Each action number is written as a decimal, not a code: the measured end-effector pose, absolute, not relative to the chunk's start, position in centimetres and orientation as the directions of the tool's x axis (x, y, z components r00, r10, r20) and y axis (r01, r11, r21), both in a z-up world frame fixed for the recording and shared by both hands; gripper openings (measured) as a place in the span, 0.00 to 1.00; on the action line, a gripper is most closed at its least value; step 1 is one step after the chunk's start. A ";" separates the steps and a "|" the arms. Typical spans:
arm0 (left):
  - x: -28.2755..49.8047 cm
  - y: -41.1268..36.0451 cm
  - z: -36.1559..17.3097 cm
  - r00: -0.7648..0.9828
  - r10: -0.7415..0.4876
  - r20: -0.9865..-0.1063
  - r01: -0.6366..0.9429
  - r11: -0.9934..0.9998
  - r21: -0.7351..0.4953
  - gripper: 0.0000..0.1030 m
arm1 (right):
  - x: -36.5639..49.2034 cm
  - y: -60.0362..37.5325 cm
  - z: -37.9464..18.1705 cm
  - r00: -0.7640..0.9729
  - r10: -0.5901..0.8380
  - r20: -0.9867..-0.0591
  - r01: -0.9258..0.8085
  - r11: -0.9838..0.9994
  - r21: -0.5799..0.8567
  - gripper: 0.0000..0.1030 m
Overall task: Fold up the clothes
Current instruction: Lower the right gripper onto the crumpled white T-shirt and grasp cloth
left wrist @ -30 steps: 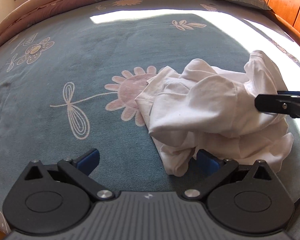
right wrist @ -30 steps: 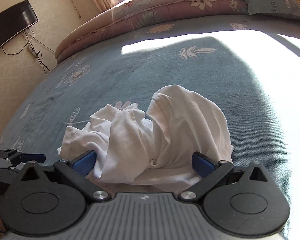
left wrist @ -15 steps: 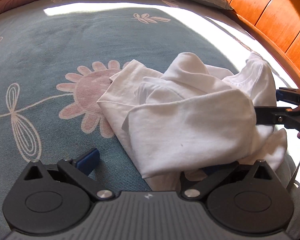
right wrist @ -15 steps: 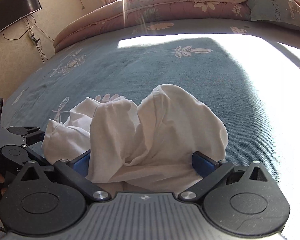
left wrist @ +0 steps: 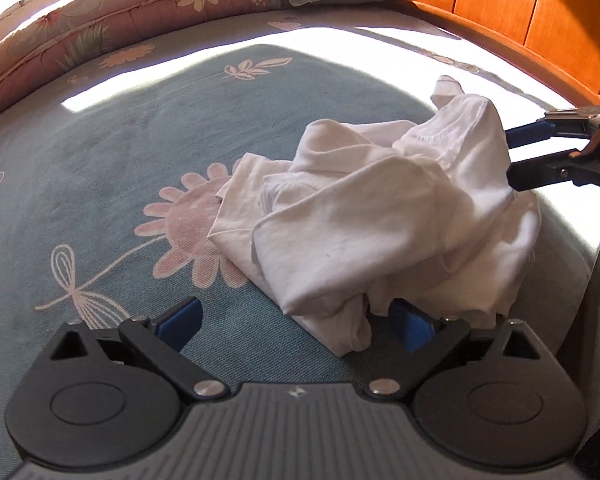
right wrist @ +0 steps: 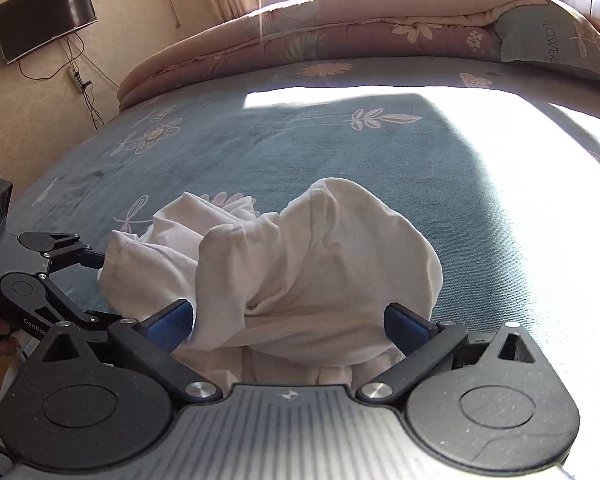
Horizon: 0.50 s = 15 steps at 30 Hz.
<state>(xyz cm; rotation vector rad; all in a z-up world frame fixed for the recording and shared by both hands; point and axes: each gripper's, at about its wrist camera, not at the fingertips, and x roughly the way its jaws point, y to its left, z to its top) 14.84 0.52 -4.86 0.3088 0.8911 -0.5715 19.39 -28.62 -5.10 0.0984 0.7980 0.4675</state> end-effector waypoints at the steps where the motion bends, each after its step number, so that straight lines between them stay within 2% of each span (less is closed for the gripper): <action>1: 14.3 0.7 -3.6 0.494 -0.362 -0.791 0.618 0.786 0.026 0.95 | 18.8 -29.0 -4.7 0.612 0.441 -0.657 -0.369 0.894 0.255 1.00; 4: 13.7 -0.2 -0.1 0.487 -0.419 -0.766 0.716 0.694 0.075 0.92 | 17.2 -30.3 -3.9 0.633 0.442 -0.636 -0.369 0.894 0.255 1.00; 7: 14.6 -2.6 1.5 0.457 -0.450 -0.767 0.807 0.573 0.145 0.81 | 16.5 -31.6 -3.9 0.643 0.441 -0.626 -0.348 0.897 0.274 1.00; 9: 16.1 -4.3 1.3 0.415 -0.449 -0.791 0.855 0.490 0.170 0.65 | 16.3 -32.2 -4.0 0.650 0.436 -0.623 -0.327 0.900 0.289 1.00; 12: 18.4 -6.3 -0.1 0.314 -0.424 -0.849 0.903 0.409 0.129 0.50 | 15.7 -32.8 -3.9 0.661 0.444 -0.605 -0.307 0.896 0.321 1.00; 15: 18.7 -6.8 -0.6 0.203 -0.417 -0.886 0.934 0.356 0.046 0.43 | 15.1 -33.2 -3.7 0.679 0.433 -0.592 -0.292 0.900 0.323 1.00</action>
